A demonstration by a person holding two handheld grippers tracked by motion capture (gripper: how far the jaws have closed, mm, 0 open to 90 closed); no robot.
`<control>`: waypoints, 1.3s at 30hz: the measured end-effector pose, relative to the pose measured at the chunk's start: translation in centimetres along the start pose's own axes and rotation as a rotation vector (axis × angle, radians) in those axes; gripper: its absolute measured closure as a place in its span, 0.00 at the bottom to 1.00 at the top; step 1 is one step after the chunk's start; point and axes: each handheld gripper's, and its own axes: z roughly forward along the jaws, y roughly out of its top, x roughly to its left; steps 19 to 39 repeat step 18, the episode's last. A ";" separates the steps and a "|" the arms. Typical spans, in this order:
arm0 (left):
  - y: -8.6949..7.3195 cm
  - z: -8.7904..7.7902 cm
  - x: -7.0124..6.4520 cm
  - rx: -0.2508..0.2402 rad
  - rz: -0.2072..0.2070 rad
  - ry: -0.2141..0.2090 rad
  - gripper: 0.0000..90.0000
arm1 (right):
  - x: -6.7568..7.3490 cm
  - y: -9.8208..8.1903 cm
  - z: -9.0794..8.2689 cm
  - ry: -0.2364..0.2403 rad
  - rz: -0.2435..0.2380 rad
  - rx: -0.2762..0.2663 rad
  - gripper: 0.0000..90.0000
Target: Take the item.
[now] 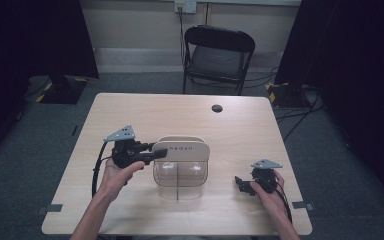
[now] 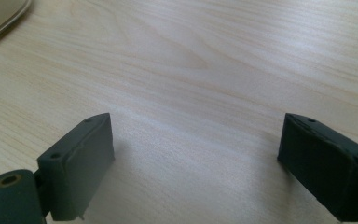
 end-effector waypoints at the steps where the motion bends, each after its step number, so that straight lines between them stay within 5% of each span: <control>1: 0.0 0.0 0.0 0.000 0.000 0.000 0.69 | 0.0 0.0 0.0 -0.001 0.001 0.000 0.11; 39: 0.0 0.0 0.0 -0.002 -0.005 0.002 0.69 | 0.0 0.0 0.0 0.000 0.000 0.000 0.11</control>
